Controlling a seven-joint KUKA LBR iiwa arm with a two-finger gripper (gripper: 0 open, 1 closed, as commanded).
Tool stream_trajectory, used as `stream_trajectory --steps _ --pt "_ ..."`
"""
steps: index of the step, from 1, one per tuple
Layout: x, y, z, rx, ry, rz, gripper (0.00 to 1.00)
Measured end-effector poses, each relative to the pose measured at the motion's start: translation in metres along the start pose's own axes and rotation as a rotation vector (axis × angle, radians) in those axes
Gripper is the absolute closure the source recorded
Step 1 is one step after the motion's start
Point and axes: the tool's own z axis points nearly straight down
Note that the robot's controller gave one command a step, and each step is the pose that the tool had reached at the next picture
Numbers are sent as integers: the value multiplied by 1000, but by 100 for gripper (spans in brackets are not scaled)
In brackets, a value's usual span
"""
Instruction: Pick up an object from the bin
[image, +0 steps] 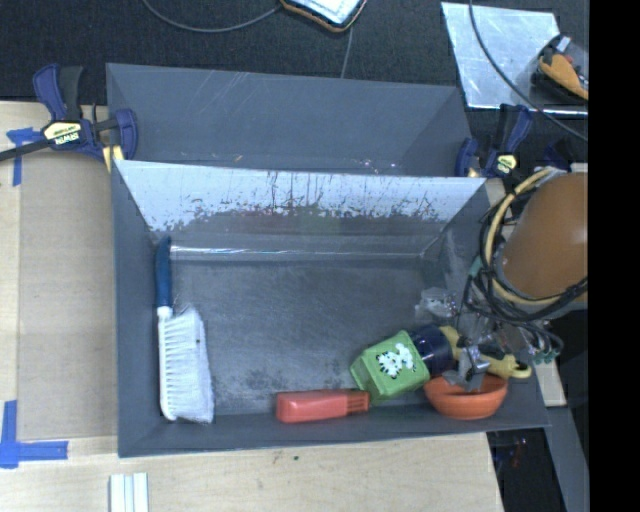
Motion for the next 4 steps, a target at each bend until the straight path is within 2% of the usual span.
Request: stream_trajectory --steps 1,2,3,4 --pt "-8 38 55 -4 -1 -221 0" --pt "-15 30 83 10 -32 -303 0" --pt "-31 64 83 9 -19 -296 100" --pt "-31 64 83 9 -19 -296 100"
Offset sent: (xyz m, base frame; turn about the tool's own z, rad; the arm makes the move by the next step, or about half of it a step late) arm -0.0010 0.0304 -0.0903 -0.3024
